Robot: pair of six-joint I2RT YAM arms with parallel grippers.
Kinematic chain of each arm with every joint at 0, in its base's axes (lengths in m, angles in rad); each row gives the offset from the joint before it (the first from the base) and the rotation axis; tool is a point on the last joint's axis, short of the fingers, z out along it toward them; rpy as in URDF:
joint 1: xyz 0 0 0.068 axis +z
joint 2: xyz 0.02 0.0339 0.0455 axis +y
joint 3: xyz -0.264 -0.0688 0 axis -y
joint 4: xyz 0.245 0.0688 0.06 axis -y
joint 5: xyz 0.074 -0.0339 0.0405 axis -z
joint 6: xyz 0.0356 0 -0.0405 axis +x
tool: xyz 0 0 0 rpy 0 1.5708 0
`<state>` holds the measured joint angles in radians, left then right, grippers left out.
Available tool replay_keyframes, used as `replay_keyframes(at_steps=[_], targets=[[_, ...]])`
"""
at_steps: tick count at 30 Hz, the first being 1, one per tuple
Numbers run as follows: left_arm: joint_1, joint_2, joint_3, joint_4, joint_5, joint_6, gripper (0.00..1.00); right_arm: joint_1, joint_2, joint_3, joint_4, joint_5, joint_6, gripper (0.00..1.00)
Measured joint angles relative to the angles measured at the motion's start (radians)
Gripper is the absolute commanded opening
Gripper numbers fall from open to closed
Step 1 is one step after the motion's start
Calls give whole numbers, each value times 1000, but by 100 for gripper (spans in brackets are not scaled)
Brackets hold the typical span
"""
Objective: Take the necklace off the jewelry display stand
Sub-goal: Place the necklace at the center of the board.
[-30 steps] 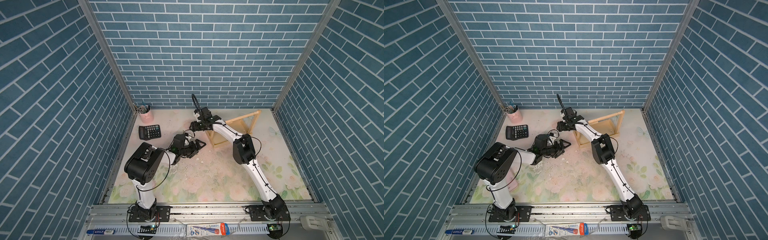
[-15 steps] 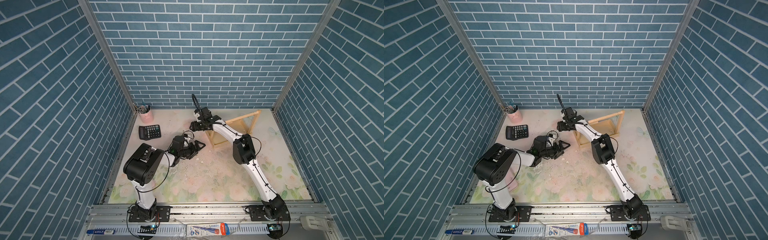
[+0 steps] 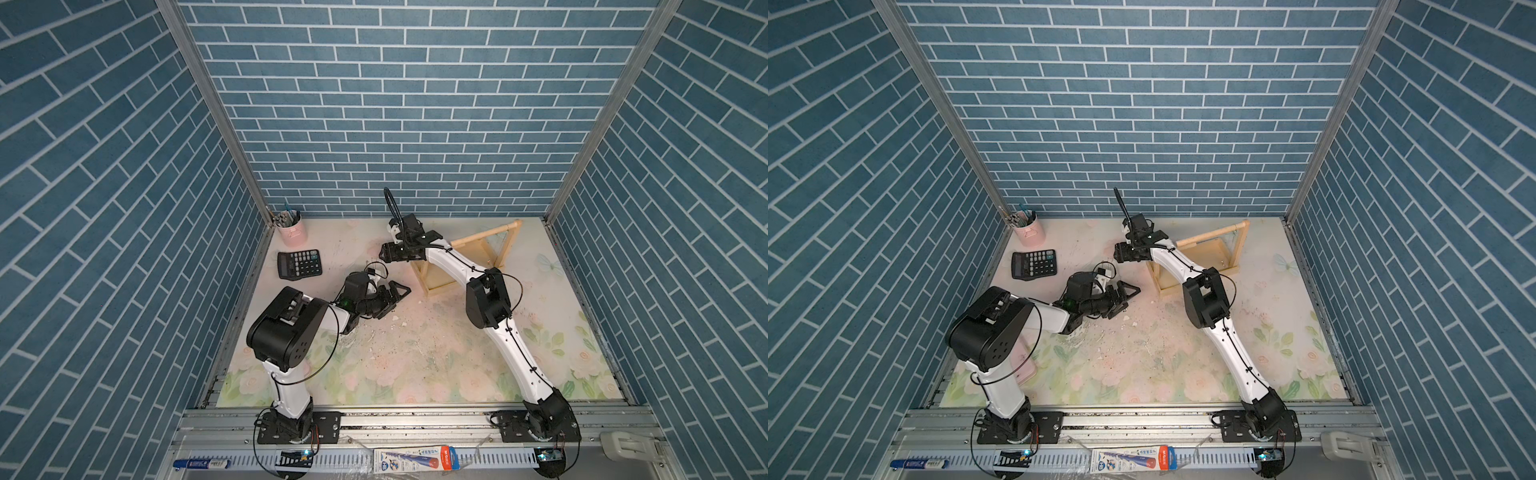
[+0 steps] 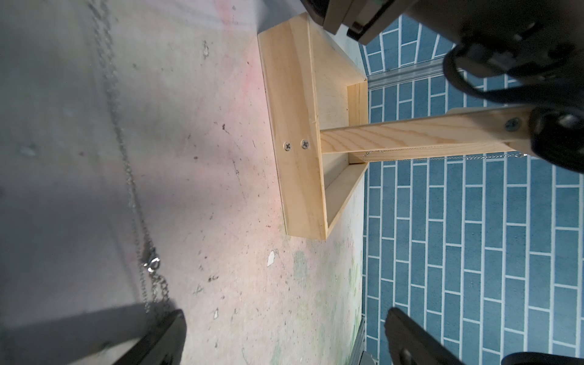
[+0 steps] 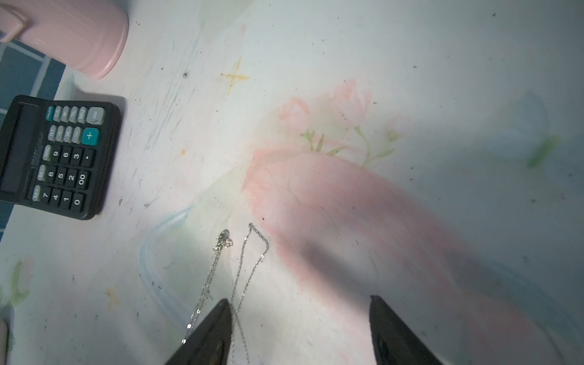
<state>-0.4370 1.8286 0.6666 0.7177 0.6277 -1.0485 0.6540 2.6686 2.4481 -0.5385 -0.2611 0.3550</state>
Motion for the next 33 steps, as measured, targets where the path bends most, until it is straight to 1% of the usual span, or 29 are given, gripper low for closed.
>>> replay_keyframes(at_steps=[20, 33], targets=[[0, -2, 5, -10, -1, -2, 99, -19, -2, 37, -3, -10, 0, 72], [0, -34, 64, -167, -6, 32, 99, -20, -61, 65, -8, -31, 0, 73]])
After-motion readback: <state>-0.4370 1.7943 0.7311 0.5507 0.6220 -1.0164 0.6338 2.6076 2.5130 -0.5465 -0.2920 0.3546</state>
